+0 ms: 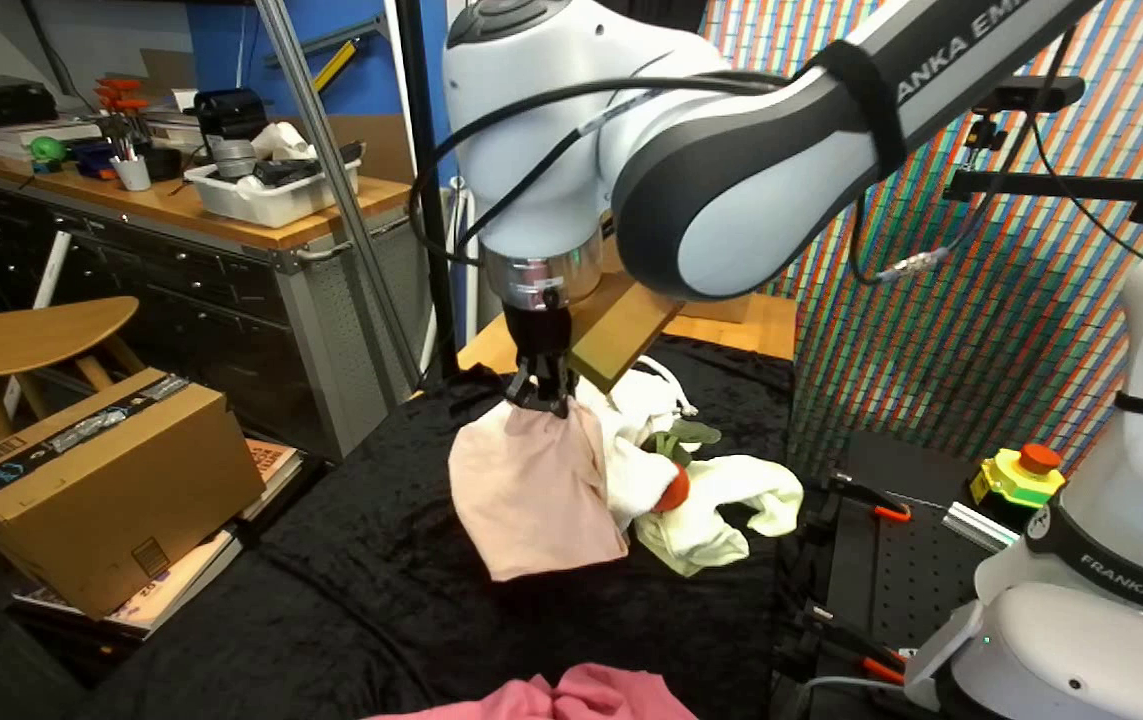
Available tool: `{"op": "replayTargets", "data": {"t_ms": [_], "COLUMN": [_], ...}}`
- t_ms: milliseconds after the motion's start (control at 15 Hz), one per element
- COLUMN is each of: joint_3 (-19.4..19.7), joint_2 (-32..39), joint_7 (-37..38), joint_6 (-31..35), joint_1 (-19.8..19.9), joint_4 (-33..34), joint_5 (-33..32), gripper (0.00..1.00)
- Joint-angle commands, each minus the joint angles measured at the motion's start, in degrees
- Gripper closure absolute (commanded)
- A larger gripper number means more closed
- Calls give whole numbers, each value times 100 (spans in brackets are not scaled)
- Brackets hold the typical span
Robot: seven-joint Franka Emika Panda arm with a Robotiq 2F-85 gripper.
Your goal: Pile up the things on the table
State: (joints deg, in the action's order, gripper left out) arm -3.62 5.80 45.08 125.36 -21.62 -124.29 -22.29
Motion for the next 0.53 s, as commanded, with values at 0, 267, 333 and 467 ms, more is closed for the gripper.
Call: {"op": "replayTargets", "data": {"t_ms": [0, 267, 333, 467], "joint_3": [-264, -403, -416, -418], "joint_2": [-902, -1310, -1359, -1414], "joint_7": [214, 594, 659, 921], "joint_6": [28, -77, -64, -110], "joint_1": [399, 790, 884, 1074], "joint_4": [-664, -986, -1055, -1158], "joint_5": [62, 102, 130, 142], "gripper": [91, 91, 91, 91]}}
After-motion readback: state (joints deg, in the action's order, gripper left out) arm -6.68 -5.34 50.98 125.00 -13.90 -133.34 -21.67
